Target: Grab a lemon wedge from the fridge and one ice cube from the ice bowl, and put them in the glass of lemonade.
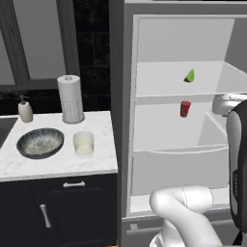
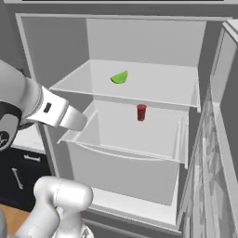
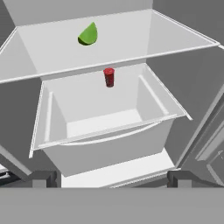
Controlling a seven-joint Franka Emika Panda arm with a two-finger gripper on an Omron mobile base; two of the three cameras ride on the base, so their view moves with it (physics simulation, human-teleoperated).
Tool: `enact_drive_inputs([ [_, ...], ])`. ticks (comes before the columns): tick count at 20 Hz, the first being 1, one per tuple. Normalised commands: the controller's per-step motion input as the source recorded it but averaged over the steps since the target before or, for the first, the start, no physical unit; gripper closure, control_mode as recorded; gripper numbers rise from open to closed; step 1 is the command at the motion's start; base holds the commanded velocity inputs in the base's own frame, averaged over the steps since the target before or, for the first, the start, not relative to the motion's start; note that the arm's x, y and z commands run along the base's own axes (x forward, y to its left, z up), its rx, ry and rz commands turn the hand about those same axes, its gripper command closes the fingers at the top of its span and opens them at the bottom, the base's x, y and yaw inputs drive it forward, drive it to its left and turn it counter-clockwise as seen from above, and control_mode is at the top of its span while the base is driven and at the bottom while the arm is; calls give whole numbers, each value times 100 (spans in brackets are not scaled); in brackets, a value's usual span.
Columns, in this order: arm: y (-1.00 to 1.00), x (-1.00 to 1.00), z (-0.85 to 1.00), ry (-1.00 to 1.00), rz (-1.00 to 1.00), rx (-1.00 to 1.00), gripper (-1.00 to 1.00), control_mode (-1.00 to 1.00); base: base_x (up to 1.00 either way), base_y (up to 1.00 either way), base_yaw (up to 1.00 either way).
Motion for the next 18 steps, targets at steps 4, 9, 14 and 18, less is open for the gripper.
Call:
enact_drive_inputs([
  [4,0,0,0,0,0,0,-100,100,95,-2,23],
  [9,0,0,0,0,0,0,-100,100,29,-22,10],
  [14,0,0,0,0,0,0,-100,100,0,-2,0],
  [18,0,0,0,0,0,0,-100,100,0,5,0],
])
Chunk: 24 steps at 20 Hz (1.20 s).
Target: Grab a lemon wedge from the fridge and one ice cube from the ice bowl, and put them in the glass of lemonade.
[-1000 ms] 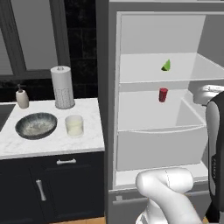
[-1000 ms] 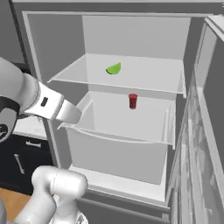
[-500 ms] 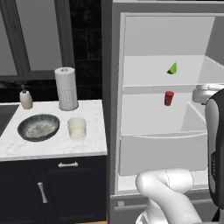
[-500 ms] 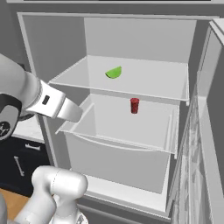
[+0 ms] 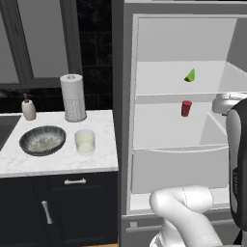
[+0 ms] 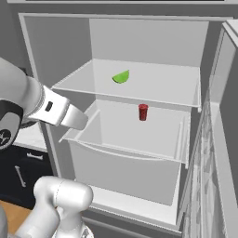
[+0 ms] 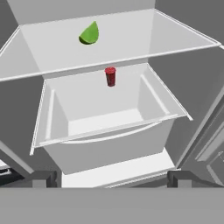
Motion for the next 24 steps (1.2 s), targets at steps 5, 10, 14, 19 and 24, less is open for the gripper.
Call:
enact_drive_inputs([
  [5,1,0,57,-27,7,0,-100,-100,0,0,0],
  [10,3,1,67,-18,14,0,-100,-100,0,0,0],
  [14,1,21,3,12,3,-3,-100,-100,0,0,0],
  [19,19,86,-9,6,0,-9,-100,-100,0,0,0],
  [24,0,100,-46,0,0,0,-100,-100,0,0,0],
])
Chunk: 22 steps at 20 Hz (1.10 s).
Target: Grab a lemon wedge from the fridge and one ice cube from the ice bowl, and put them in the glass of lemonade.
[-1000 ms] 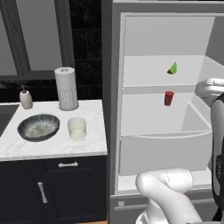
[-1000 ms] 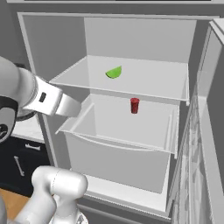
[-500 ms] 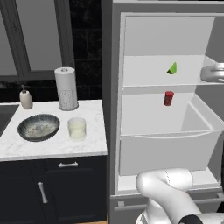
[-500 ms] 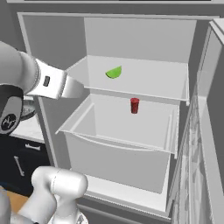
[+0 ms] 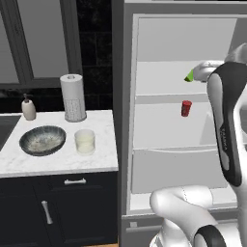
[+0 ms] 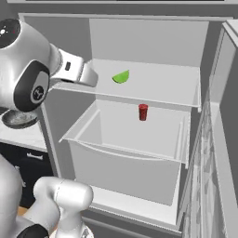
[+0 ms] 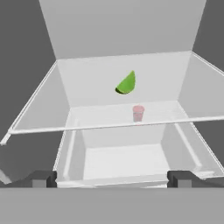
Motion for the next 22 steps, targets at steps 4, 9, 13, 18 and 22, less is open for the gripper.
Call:
enact_drive_inputs([
  [4,0,100,-56,0,0,0,-100,-100,0,0,0],
  [9,0,100,-6,0,0,-2,-100,-100,0,0,0],
  [13,-12,76,6,1,0,0,-100,-100,0,0,0],
  [18,-36,85,-1,1,0,3,-100,-100,0,0,0],
  [22,-49,57,0,3,0,5,-100,-100,0,0,0],
])
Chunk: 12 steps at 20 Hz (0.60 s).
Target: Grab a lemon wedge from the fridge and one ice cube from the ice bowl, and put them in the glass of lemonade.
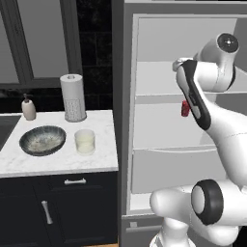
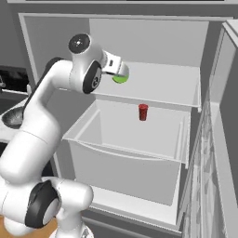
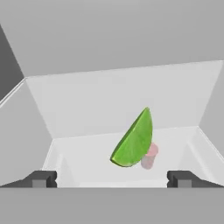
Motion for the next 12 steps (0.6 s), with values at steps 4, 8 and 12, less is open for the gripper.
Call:
enact_drive_inputs([
  [4,-40,40,0,6,0,2,-100,-100,0,0,0],
  [8,-17,23,-18,8,0,0,-100,-100,0,0,0],
  [12,0,1,-2,6,-1,0,-100,-100,0,0,0],
])
